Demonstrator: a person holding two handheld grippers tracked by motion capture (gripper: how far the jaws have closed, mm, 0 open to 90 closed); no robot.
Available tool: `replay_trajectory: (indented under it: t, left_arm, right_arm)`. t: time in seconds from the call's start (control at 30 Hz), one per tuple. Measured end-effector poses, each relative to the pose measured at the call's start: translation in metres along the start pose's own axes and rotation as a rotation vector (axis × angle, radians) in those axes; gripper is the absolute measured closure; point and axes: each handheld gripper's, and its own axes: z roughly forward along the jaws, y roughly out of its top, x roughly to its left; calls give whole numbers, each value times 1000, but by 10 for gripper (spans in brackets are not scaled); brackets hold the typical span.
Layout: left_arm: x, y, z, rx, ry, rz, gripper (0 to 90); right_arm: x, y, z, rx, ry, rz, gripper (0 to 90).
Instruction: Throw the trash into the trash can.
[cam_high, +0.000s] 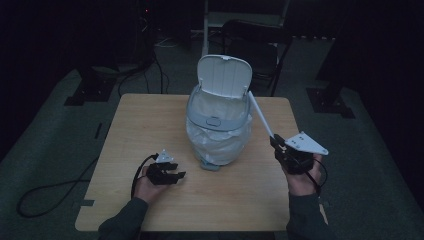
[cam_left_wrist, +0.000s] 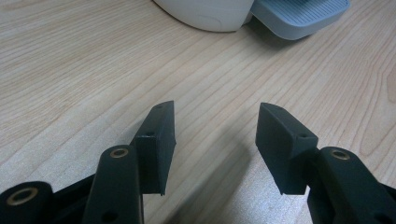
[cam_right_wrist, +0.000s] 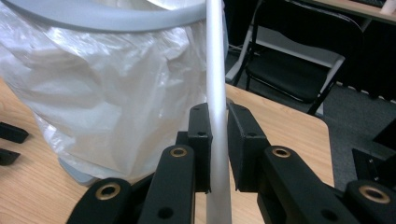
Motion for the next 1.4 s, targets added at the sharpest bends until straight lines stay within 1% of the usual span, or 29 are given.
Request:
replay_trajectory:
  t: [0.33, 0.53, 1.13, 1.4]
  left_arm:
    - [0, 0, 0, 2, -1, 2, 485]
    - [0, 0, 0, 2, 0, 2, 485]
    - [0, 0, 0, 3, 0, 3, 486]
    - [0, 0, 0, 4, -1, 3, 485]
  right_arm:
    - [10, 12, 4, -18, 28, -31, 798]
    - [15, 16, 8, -16, 42, -46, 798]
    - [24, 26, 19, -21, 73, -71, 797]
    - [25, 30, 22, -25, 85, -67, 797]
